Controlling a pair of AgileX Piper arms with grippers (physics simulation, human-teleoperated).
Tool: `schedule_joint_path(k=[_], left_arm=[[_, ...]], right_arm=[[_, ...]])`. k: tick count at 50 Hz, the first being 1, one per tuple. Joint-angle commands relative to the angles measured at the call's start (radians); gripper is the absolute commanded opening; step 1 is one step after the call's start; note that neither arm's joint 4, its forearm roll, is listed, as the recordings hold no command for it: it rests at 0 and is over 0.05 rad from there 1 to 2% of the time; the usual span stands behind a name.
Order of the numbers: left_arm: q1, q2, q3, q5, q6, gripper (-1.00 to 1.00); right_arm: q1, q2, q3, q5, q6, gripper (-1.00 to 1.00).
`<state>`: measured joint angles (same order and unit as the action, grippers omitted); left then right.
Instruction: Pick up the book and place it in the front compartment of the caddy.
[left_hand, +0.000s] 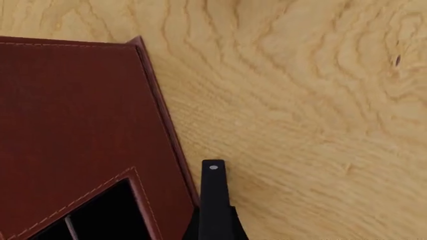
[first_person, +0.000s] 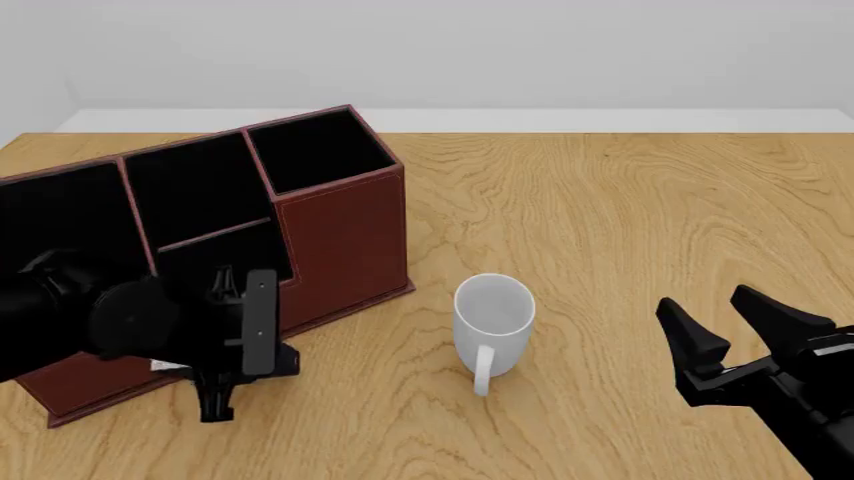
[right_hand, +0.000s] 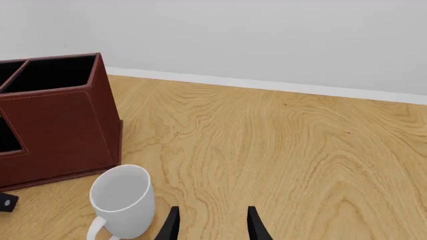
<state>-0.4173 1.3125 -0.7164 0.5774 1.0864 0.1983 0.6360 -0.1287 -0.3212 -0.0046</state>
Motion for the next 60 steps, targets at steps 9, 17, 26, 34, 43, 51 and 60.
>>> schedule_joint_path(k=[9,17,26,34,43,51,60], left_arm=[[-0.043,-0.093,-0.078,0.147,-0.044,-1.0],[-0.034,-0.115,-0.091,0.214,-0.037,-1.0],[-0.065,-0.108,-0.165,0.321,-0.097,-1.0],[-0.155,-0.1,-0.319,0.481,-0.237,-1.0],[-0.1,-0.117,-0.398,0.559,-0.214,-1.0],[-0.082,-0.097,-0.489,0.635,-0.25,-1.0],[0.02,-0.062,-0.543,0.643,-0.208,-1.0]], right_arm=[[0.0,-0.005,-0.001,0.005,0.001,1.0],[0.001,-0.006,0.0,0.003,0.004,1.0],[0.004,-0.006,-0.009,0.007,0.006,1.0],[0.012,-0.037,-0.023,0.042,0.008,1.0],[0.017,-0.089,-0.038,0.097,0.008,1.0],[0.017,-0.117,-0.043,0.122,0.013,1.0],[0.012,-0.138,-0.058,0.151,0.022,1.0]])
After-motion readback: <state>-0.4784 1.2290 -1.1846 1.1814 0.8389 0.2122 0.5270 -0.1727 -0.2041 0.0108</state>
